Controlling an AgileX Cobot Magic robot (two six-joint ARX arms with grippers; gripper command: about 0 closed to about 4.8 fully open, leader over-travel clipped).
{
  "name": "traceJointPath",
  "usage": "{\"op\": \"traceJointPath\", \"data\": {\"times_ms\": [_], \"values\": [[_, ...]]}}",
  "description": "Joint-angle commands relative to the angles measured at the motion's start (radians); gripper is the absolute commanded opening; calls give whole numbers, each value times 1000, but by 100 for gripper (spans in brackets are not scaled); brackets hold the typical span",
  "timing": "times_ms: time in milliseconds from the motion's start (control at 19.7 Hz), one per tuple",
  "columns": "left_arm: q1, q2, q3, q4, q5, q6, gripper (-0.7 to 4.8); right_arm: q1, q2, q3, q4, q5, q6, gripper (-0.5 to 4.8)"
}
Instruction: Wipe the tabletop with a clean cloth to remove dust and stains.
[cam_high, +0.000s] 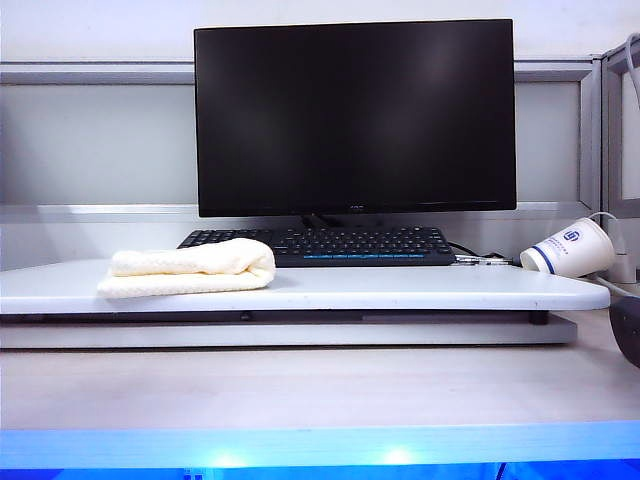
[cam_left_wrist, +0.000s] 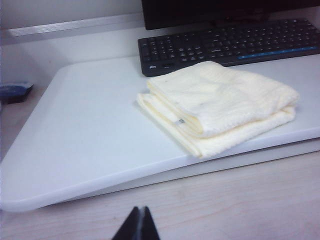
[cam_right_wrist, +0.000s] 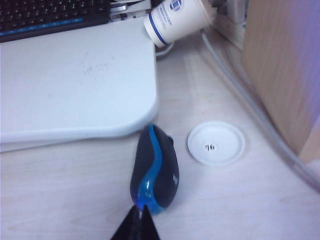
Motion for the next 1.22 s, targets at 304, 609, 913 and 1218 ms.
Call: {"op": "traceJointPath", "data": {"times_ms": [304, 609, 913, 1218], "values": [[60, 2, -2, -23, -79, 0, -6, -5, -179, -73, -80, 1, -31, -6], [377, 3, -2, -29, 204, -27, -6, -5, -179, -134, -61, -4, -37, -6], [448, 3, -2, -91, 283, -27, -5, -5, -179, -135, -60, 4, -37, -6], [448, 3, -2, -88, 282, -27, -5, -5, -179, -135, -60, 1, -37, -6]]}}
